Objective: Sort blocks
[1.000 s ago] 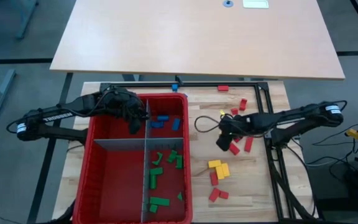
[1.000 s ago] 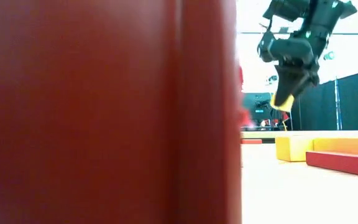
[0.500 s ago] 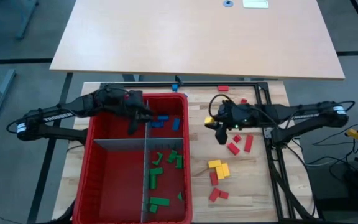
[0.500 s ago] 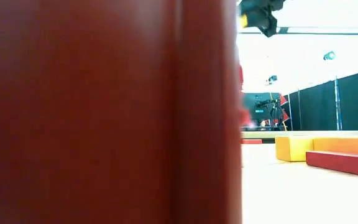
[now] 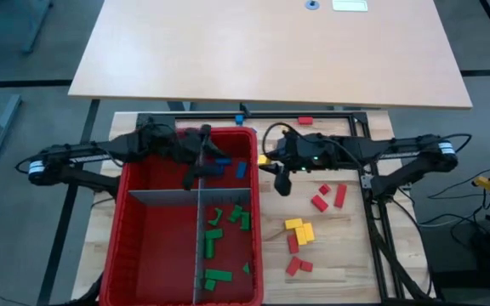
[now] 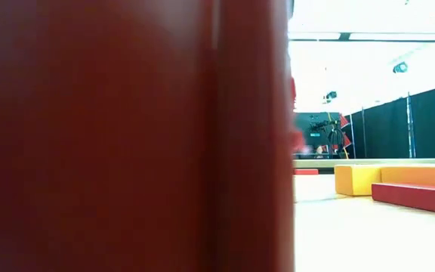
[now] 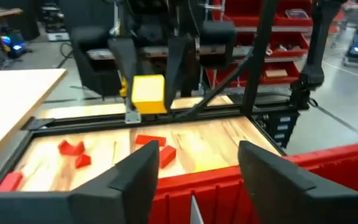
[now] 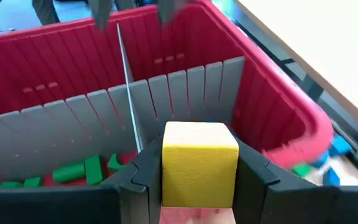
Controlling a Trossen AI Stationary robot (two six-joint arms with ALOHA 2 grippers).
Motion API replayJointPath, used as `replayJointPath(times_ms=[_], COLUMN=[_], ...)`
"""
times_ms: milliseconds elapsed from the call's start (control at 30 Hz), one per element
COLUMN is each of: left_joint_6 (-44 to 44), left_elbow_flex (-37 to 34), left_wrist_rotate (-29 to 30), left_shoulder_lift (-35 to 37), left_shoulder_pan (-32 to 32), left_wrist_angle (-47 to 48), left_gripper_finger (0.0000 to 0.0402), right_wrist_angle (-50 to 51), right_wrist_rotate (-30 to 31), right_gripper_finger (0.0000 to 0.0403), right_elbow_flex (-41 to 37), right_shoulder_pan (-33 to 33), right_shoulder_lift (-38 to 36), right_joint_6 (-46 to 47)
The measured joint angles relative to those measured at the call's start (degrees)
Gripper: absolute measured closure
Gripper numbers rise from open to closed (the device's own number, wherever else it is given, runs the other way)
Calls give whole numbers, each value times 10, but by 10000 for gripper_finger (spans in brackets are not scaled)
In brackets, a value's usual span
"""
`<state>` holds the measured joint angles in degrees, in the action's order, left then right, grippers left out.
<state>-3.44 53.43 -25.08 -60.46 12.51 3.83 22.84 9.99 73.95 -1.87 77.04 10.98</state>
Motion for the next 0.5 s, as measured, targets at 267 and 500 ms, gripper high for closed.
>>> replayJointPath(times_ms=[267,500], left_joint_6=[-150,-335], left_elbow_flex=[0,0], left_wrist_rotate=[120,318], left_shoulder_lift=[-58,-82], left_shoulder_pan=[-49,-116], left_wrist_angle=[-16,-39], left_gripper_finger=[124,126], right_wrist_angle=[-9,-15], right_wrist_rotate=[-27,-27], right_gripper_finger=[292,292], right_elbow_flex=[81,106], right_shoulder_pan=[0,0], right_shoulder_lift=[61,60], right_joint_6=[-15,-19])
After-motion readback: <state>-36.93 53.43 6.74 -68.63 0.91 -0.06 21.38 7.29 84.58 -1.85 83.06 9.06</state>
